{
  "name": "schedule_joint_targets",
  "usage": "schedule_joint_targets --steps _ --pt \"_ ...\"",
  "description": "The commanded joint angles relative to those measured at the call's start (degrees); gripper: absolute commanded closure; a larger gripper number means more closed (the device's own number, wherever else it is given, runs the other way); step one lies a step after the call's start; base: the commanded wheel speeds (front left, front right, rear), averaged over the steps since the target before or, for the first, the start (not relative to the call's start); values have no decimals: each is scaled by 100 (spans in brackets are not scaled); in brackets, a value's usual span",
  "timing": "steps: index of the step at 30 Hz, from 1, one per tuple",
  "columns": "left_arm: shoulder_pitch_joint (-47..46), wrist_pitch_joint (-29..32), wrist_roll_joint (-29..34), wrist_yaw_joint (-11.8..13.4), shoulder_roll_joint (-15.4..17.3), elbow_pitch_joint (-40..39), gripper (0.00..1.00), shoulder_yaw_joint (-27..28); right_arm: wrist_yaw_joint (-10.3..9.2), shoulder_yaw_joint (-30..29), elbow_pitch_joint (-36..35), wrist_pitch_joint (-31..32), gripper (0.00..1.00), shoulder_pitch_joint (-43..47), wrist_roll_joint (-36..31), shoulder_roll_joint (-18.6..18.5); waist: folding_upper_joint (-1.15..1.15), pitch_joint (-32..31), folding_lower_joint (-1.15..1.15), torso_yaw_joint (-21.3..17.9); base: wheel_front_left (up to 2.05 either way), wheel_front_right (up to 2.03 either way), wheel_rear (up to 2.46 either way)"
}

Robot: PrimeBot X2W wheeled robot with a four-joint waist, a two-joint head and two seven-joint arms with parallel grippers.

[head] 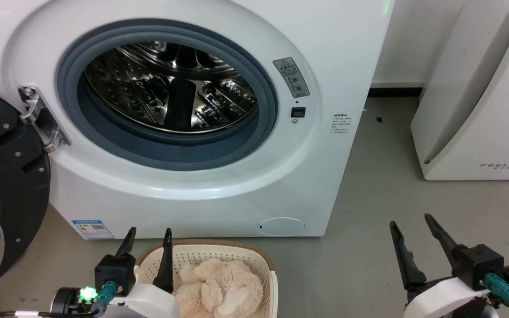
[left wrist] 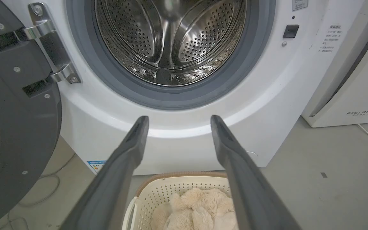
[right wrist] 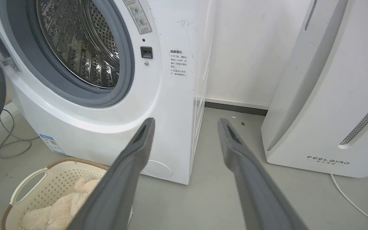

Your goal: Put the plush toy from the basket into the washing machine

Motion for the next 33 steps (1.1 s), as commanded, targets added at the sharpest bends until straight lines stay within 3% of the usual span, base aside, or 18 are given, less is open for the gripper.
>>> schedule_joint_targets --steps 1,13,33 --pt "-126 -53 -31 -38 1 51 0 -27 -1 -19 -2 -75 0 -88 41 1 0 45 0 -11 0 0 0" --pt "-459 -197 -66 -145 28 604 0 -142 -2 -23 -37 -218 0 -223 59 1 0 448 0 -91 0 0 0" --pt "-1488 -405 -275 -340 185 2324 0 -511 -3 -3 -120 -456 0 -451 149 1 0 1280 0 -329 0 0 0"
